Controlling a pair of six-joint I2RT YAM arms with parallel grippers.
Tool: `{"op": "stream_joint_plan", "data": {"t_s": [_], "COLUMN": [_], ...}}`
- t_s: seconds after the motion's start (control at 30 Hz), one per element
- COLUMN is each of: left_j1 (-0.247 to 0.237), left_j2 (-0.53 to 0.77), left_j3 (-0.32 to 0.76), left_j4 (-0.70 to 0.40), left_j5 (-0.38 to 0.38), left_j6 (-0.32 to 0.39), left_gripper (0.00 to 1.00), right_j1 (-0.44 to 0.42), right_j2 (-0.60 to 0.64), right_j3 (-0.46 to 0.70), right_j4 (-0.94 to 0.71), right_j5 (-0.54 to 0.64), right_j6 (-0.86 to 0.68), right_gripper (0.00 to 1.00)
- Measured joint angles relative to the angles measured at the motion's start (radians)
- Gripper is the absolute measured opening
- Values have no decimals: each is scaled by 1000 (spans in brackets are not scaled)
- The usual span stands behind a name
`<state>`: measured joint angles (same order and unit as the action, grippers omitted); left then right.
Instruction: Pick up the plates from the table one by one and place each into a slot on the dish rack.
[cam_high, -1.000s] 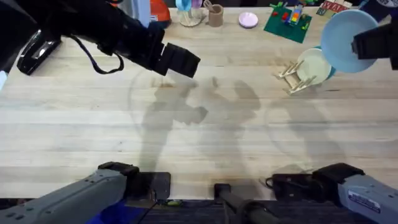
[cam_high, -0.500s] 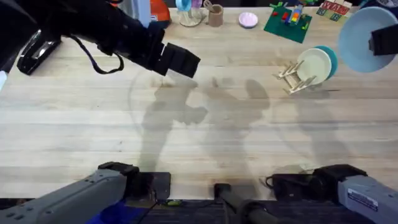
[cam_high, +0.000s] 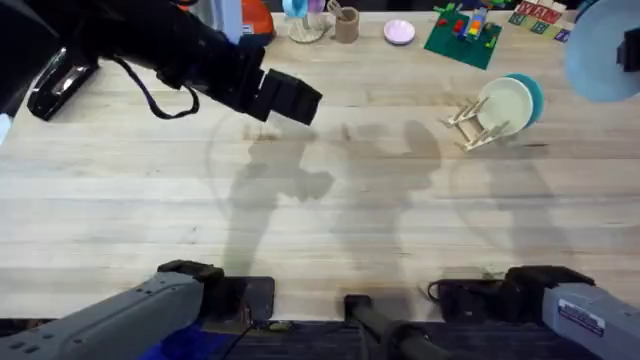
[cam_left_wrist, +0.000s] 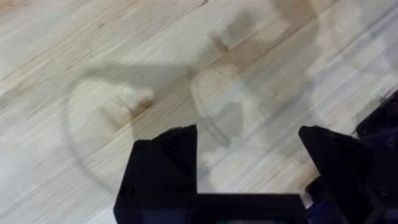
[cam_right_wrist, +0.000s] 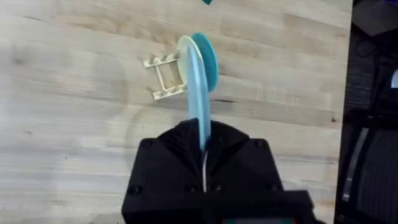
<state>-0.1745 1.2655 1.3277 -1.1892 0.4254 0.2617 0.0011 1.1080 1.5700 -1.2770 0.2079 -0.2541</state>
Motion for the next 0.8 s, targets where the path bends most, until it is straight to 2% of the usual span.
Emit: {"op": "stream_joint_plan", "data": {"t_s": [0.3, 0.53, 0.8], "left_j1": [0, 0, 0], "left_j2": [0, 0, 0], "left_j3": [0, 0, 0], "left_j4": [4, 4, 4], "left_j5": [0, 0, 0], "left_j6": [0, 0, 0], "left_gripper": [996, 995, 995], "right_j1": [-63, -63, -64], "right_j2": [74, 175, 238], "right_j3": [8, 60, 84], "right_j4": [-21, -26, -39], "right_j5": [-38, -58, -108], "right_j6": [-49, -97, -138], "right_gripper": [28, 28, 28]}}
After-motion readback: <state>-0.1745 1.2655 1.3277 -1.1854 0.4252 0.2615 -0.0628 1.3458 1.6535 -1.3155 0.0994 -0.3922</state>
